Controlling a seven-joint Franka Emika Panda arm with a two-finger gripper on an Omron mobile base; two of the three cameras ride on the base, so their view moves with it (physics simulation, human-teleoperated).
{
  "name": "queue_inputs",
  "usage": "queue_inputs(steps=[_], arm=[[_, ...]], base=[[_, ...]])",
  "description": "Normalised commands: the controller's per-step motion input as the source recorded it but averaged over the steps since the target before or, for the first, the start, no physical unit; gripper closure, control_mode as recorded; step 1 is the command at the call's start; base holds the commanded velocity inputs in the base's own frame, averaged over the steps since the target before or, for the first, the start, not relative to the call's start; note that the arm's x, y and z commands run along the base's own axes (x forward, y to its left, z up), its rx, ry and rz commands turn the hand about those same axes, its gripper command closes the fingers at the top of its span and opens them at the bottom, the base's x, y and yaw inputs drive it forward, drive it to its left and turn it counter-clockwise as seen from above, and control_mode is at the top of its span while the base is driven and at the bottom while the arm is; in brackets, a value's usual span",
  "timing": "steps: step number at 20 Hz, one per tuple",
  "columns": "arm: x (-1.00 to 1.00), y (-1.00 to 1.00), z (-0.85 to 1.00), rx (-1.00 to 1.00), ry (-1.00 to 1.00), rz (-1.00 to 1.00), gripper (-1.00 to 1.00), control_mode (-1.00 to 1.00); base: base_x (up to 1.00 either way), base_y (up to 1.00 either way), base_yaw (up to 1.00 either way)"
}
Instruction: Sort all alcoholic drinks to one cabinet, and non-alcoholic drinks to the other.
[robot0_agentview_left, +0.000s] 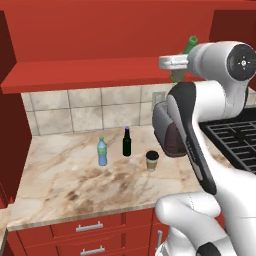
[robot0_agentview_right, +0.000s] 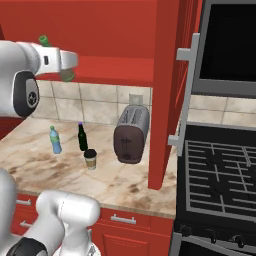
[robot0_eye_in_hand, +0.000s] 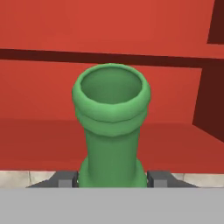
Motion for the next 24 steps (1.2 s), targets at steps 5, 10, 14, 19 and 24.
queue_inputs(steps=[5,10,14,19,24], arm=[[0.68,0.0,0.0,0.0,0.02,-0.01,1.0,-1.0],[0.9,0.0,0.0,0.0,0.05,-0.02,1.0,-1.0],[0.94,0.0,-0.09,0.0,0.07,-0.02,1.0,-1.0],[0.88,0.0,-0.16,0.0,0.05,-0.01,1.0,-1.0],[0.67,0.0,-0.28,0.0,0.04,0.0,1.0,-1.0]], base=[[0.0,0.0,0.0],[0.0,0.0,0.0],[0.0,0.0,0.0],[0.0,0.0,0.0],[0.0,0.0,0.0]])
